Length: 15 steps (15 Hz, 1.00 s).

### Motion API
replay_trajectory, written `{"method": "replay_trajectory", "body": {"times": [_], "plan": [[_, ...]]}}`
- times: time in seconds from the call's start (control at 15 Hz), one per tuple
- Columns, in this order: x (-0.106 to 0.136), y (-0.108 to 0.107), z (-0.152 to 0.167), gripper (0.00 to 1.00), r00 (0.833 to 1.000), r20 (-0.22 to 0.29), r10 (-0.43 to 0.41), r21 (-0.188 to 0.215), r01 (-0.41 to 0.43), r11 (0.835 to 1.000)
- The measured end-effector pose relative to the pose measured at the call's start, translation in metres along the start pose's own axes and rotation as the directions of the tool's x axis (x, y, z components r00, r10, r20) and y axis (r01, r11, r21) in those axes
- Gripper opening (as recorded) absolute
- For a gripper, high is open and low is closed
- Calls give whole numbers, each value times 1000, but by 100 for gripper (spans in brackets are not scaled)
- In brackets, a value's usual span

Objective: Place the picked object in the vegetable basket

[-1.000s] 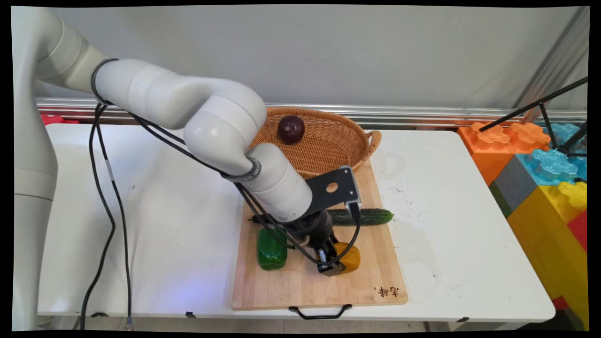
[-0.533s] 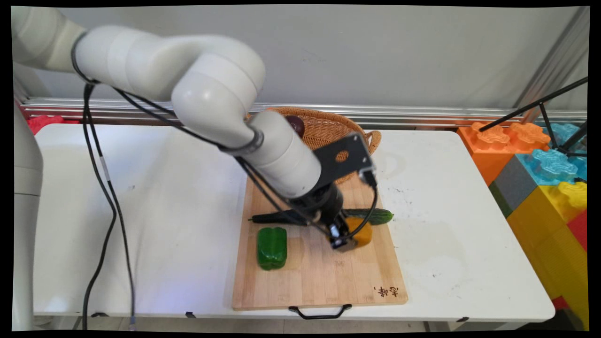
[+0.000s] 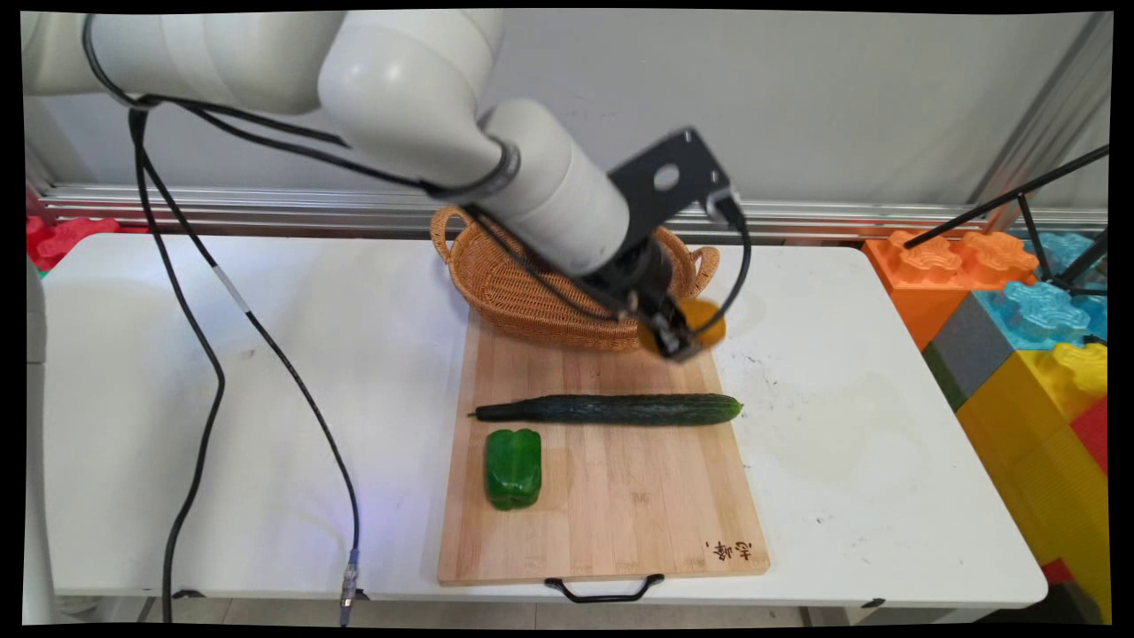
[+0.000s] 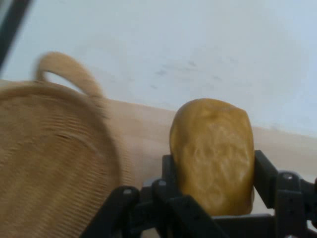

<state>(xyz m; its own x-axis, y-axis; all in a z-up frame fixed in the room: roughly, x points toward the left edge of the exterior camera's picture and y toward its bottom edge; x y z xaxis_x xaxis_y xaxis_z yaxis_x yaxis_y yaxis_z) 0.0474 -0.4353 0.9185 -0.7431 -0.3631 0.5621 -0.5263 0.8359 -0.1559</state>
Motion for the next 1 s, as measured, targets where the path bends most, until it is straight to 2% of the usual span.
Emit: {"method": "replay_trajectory", "body": {"times": [0.2, 0.4, 0.47, 0.67, 1.0], "plan": [[9, -30, 2, 0, 997, -55, -51, 119, 57, 991], [7, -57, 12, 0, 989, -96, -109, 221, 128, 967], [5, -64, 16, 0, 986, -105, -128, 245, 150, 958], [-6, -82, 40, 0, 974, -128, -190, 294, 220, 930], [-29, -100, 83, 0, 957, -115, -267, 327, 290, 900]]}}
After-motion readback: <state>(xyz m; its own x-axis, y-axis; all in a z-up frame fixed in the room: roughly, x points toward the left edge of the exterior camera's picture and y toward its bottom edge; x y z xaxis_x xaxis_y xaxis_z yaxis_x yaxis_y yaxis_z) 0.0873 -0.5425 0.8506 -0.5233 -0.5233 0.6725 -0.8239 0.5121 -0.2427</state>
